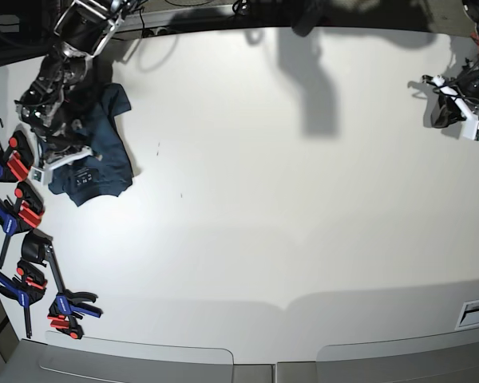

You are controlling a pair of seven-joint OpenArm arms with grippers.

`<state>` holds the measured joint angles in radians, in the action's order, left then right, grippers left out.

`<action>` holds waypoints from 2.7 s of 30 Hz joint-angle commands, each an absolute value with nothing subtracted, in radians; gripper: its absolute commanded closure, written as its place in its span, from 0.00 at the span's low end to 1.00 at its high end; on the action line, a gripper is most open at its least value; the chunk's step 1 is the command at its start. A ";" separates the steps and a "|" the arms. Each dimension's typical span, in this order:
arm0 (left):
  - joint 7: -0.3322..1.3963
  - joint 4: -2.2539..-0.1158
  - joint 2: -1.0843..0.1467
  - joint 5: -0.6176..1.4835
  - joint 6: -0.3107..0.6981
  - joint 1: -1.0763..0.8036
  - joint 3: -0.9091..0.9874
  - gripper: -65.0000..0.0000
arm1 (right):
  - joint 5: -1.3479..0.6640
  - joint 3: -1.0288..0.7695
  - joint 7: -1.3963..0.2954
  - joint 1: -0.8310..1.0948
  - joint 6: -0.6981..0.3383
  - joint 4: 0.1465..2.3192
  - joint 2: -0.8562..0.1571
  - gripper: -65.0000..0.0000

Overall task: Fold the T-shirt properly
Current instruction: 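Carry the folded shirt with the right gripper beside the clamps and lower it, then open the right gripper and lift it away from the shirt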

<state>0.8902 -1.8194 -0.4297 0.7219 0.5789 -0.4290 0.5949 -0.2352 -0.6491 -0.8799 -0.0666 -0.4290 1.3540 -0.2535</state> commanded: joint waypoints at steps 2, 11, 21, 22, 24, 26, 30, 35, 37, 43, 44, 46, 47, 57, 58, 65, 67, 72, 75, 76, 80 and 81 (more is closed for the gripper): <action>0.869 -1.836 -0.446 0.739 0.579 -0.427 0.601 1.00 | -0.246 -0.663 -0.866 -0.082 -0.432 1.369 -0.278 1.00; 0.870 -1.836 -0.446 0.738 0.579 -0.429 0.601 1.00 | -0.222 -0.667 -0.902 -0.079 -0.417 1.369 -0.277 1.00; 0.868 -1.836 -0.446 0.739 0.579 -0.429 0.601 1.00 | -0.130 -0.667 -0.898 -0.052 -0.355 1.369 -0.280 1.00; 0.869 -1.836 -0.446 0.738 0.579 -0.429 0.601 1.00 | -0.129 -0.668 -0.899 -0.052 -0.354 1.369 -0.281 1.00; 0.869 -1.836 -0.446 0.738 0.579 -0.429 0.601 1.00 | -0.113 -0.667 -0.901 -0.052 -0.352 1.369 -0.281 1.00; 0.870 -1.836 -0.446 0.738 0.579 -0.430 0.601 1.00 | -0.097 -0.668 -0.900 -0.052 -0.332 1.369 -0.281 1.00; 0.870 -1.836 -0.446 0.738 0.579 -0.430 0.601 1.00 | -0.073 -0.669 -0.901 -0.052 -0.316 1.369 -0.292 1.00; 0.870 -1.836 -0.446 0.738 0.579 -0.430 0.601 1.00 | -0.089 -0.669 -0.897 -0.053 -0.316 1.369 -0.316 1.00; 0.870 -1.836 -0.446 0.738 0.579 -0.430 0.601 1.00 | -0.089 -0.668 -0.896 -0.056 -0.315 1.370 -0.322 1.00; 0.870 -1.836 -0.446 0.738 0.579 -0.430 0.601 1.00 | -0.121 -0.668 -0.894 -0.079 -0.315 1.402 -0.330 1.00; 0.870 -1.836 -0.446 0.738 0.579 -0.430 0.601 1.00 | -0.135 -0.668 -0.895 -0.084 -0.315 1.414 -0.330 1.00; 0.870 -1.836 -0.446 0.738 0.579 -0.430 0.601 1.00 | -0.155 -0.668 -0.895 -0.086 -0.315 1.443 -0.330 1.00; 0.870 -1.836 -0.446 0.738 0.579 -0.430 0.601 1.00 | -0.165 -0.668 -0.897 -0.086 -0.316 1.459 -0.330 1.00; 0.881 -1.836 -0.446 0.739 0.579 -0.430 0.601 1.00 | -0.393 -0.668 -0.969 -0.085 -0.496 1.649 -0.329 1.00; 0.891 -1.836 -0.446 0.742 0.579 -0.429 0.601 1.00 | -0.424 -0.668 -0.978 -0.084 -0.521 1.665 -0.329 1.00; 0.965 -1.836 -0.443 0.847 0.622 -0.435 0.601 1.00 | -0.698 -0.668 -1.088 -0.023 -0.655 1.729 -0.328 1.00; 0.997 -1.836 -0.431 0.893 0.646 -0.436 0.602 1.00 | -0.791 -0.668 -1.132 0.012 -0.680 1.745 -0.324 1.00; 1.027 -1.837 -0.413 1.004 0.689 -0.500 0.601 1.00 | -1.066 -0.668 -1.267 0.123 -0.698 1.819 -0.313 1.00; 1.055 -1.840 -0.413 1.030 0.698 -0.561 0.601 1.00 | -1.226 -0.668 -1.376 0.194 -0.698 1.874 -0.310 1.00; 1.064 -1.840 -0.413 1.039 0.698 -0.580 0.601 1.00 | -1.276 -0.668 -1.396 0.218 -0.698 1.889 -0.310 1.00; 1.141 -1.840 -0.413 1.126 0.698 -0.647 0.602 1.00 | -1.459 -0.668 -1.396 0.310 -0.698 1.924 -0.314 1.00; 1.171 -1.840 -0.413 1.152 0.698 -0.663 0.602 1.00 | -1.484 -0.667 -1.396 0.336 -0.698 1.924 -0.316 1.00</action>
<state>1.1866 -1.8244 -0.3969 1.1313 0.6891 -0.6575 0.5949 -1.4666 -0.6628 -1.4101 0.3386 -0.6930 1.9076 -0.3023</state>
